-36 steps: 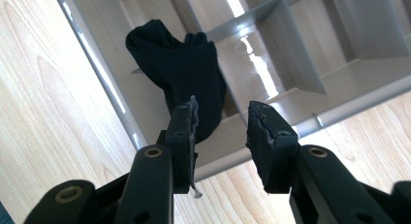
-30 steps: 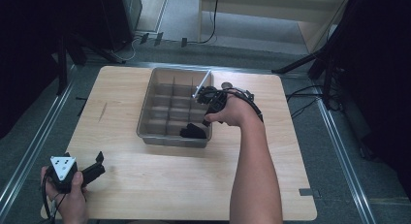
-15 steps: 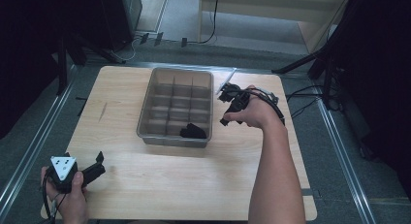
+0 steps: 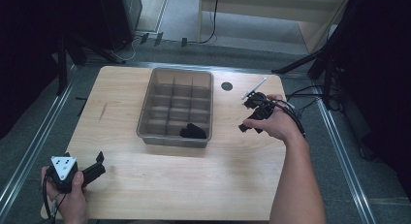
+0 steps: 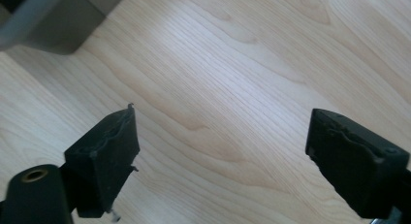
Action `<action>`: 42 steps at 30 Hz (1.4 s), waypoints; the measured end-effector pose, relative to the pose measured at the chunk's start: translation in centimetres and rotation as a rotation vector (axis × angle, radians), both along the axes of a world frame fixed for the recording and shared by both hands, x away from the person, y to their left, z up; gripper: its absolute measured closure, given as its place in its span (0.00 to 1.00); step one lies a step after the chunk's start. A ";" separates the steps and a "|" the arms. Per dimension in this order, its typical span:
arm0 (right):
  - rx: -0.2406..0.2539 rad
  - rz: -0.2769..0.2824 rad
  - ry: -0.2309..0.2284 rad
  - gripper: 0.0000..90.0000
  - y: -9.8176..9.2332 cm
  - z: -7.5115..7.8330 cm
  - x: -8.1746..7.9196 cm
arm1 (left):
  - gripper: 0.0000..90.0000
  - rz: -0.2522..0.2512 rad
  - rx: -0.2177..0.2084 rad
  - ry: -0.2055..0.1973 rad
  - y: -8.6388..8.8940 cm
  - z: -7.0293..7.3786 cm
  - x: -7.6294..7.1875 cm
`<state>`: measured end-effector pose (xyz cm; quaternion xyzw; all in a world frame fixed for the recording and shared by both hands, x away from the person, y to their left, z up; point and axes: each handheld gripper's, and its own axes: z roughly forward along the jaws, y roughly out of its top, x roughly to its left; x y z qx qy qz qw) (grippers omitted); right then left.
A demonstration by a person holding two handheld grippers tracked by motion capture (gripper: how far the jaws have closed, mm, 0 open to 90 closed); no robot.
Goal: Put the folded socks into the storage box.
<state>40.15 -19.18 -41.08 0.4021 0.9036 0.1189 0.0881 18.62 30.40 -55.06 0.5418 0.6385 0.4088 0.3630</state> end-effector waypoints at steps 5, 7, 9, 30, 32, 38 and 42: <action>0.007 -0.110 0.002 0.01 -1.8 -0.6 -0.1 | 0.01 -0.001 -0.001 0.001 0.0 0.0 0.0; 0.016 -0.141 -0.001 0.01 -2.2 -0.7 -0.2 | 0.01 -0.001 0.001 0.001 0.0 0.0 0.0; 0.062 -0.204 -0.015 0.00 -3.4 -1.0 -0.3 | 0.01 -0.003 -0.001 0.001 0.0 0.0 0.0; 0.232 -0.423 -0.222 0.00 -9.5 -4.8 -4.6 | 0.01 -0.009 -0.010 0.008 0.1 0.0 0.1; 0.257 -0.442 -0.241 0.00 -10.0 -5.5 -5.2 | 0.01 -0.009 -0.009 0.008 0.1 0.0 0.1; 0.293 -0.481 -0.301 0.00 -11.1 -7.7 -7.1 | 0.01 -0.012 -0.008 0.012 0.1 0.0 0.1; 0.313 -0.497 -0.338 0.00 -11.6 -8.6 -8.1 | 0.01 -0.013 -0.008 0.012 0.1 0.0 0.1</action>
